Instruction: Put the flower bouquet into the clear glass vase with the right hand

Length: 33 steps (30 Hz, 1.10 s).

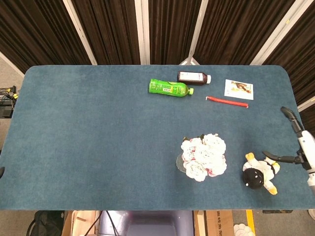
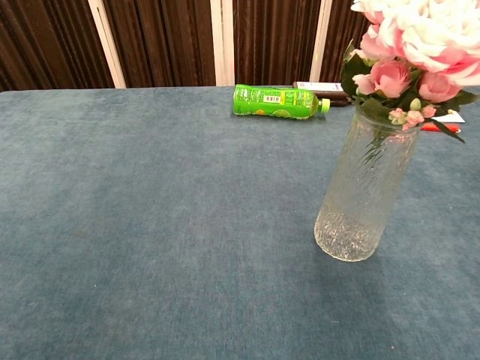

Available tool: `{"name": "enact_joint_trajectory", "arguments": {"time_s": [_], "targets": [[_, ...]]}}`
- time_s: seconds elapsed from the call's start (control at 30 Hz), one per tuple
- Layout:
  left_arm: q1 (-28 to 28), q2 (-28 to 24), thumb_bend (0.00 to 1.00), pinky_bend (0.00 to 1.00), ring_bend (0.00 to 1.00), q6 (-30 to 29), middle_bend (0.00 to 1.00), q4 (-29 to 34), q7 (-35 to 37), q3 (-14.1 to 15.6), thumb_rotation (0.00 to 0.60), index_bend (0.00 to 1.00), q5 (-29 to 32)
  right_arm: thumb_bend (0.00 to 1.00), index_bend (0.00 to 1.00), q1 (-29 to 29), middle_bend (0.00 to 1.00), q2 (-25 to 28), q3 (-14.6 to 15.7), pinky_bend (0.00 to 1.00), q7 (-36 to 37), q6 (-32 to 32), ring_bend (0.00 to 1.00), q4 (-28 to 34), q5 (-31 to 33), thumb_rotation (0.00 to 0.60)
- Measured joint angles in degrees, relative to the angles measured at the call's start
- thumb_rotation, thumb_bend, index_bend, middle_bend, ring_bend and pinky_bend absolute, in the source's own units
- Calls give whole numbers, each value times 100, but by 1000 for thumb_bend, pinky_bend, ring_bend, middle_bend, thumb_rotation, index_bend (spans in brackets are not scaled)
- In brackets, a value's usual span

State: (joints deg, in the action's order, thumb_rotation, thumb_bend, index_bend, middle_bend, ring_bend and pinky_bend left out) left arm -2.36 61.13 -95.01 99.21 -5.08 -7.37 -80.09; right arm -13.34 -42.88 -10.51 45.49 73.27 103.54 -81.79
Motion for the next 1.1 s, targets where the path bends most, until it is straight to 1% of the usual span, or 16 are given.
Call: {"name": "enact_joint_trajectory", "arguments": {"time_s": [0.03,0.13,0.3,0.37,0.47,0.57,0.67,0.73,0.9,1.1], "targets": [[2,-1,305,36,0,0,0,-4,-3,4,600,132,-12,0,31,33,18,-32,2,0,-213,80,39,-38,40,600],[13,4,305,36,0,15,0,-15,-33,21,600,132,-43,0,68,162,29,-232,33,0,-1147,453,39,-157,81,600],[33,-17,297,36,0,105,0,-2,-55,62,600,131,-53,0,126,442,57,-886,176,0,-3171,1355,39,-375,-146,600],[41,-64,296,36,0,174,0,29,8,96,600,131,-69,0,128,576,57,-1179,285,0,-4003,1681,39,-461,-314,600],[48,-142,294,36,0,247,0,61,83,121,600,131,-59,0,127,785,58,-1550,487,0,-5051,2041,39,-511,-561,600],[45,-166,293,36,0,253,0,62,125,112,600,131,-15,0,128,992,58,-1915,694,0,-5798,2281,39,-495,-778,600],[40,-195,293,36,0,256,0,47,177,97,600,131,24,0,127,1153,58,-2208,803,0,-6151,2401,39,-496,-860,600],[41,-203,293,36,0,265,0,33,209,91,600,131,34,0,127,1192,58,-2258,826,0,-6191,2381,39,-494,-808,600],[68,-215,293,36,0,326,0,-37,309,95,600,131,24,0,127,1198,58,-2190,846,0,-6109,2134,39,-462,-636,600],[104,-216,294,36,0,395,0,-151,407,96,600,131,20,0,127,1210,58,-2119,781,0,-6027,2056,39,-422,-507,600]]}}
